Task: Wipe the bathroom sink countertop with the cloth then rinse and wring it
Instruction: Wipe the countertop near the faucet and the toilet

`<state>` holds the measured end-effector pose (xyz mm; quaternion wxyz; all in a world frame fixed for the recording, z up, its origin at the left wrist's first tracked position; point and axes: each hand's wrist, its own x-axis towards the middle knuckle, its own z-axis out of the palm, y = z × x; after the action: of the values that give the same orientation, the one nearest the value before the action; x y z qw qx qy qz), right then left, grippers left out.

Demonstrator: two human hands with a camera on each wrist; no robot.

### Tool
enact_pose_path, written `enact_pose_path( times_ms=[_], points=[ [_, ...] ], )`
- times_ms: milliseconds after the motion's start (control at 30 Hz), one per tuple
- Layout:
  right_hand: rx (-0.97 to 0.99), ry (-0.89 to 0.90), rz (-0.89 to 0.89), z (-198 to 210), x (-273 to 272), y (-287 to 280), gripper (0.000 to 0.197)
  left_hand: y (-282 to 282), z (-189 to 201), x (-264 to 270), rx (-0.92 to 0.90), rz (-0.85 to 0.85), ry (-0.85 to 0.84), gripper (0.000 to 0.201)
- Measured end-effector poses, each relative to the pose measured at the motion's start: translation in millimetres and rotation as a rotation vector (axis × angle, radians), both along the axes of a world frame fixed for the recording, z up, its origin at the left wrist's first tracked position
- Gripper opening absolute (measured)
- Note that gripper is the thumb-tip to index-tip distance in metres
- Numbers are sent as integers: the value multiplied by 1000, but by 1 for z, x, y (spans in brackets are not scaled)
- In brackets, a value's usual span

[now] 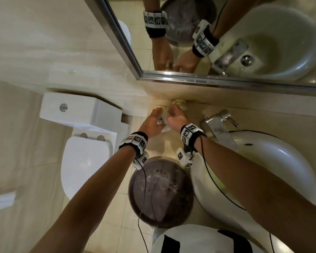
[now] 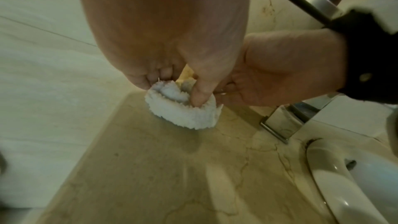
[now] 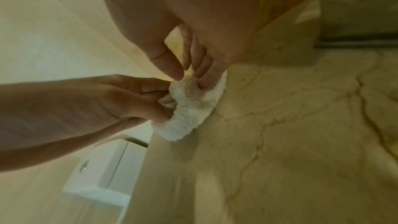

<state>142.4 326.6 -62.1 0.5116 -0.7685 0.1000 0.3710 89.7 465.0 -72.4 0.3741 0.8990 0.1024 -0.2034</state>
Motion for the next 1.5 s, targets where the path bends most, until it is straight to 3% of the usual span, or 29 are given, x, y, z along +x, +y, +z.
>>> enact_pose_path(
  times_ms=[133,300,400,533,700,800,967,1133,1233,1367,1500],
  points=[
    [4,-12,170,1,18,-2,44,1,-1,-1,20,-8,10,71],
    [-348,-238,338,1,14,-27,46,10,-10,16,89,-22,8,86],
    [-489,-360,379,-1,1,-33,51,6,-4,28,58,43,-3,80],
    [-472,-413,367,-2,-15,-28,57,-4,-10,31,72,3,10,78],
    [-550,-409,571,-2,-18,-38,71,-30,-2,47,143,-146,40,89],
    [-548,-432,598,-1,-26,-49,75,-26,1,46,160,-191,45,91],
    [-519,-436,573,-1,-46,-60,87,-37,4,55,216,-414,29,87],
    [-541,-538,600,-2,-54,-70,84,-35,9,58,311,-590,-65,89],
    [-547,-569,622,-4,-56,-72,82,-24,7,50,338,-545,-102,84],
    [-533,-550,646,-2,-55,-74,84,-27,10,47,292,-453,60,92],
    [-560,-562,641,-5,-56,-78,86,-41,16,57,278,-467,102,94]
  ],
)
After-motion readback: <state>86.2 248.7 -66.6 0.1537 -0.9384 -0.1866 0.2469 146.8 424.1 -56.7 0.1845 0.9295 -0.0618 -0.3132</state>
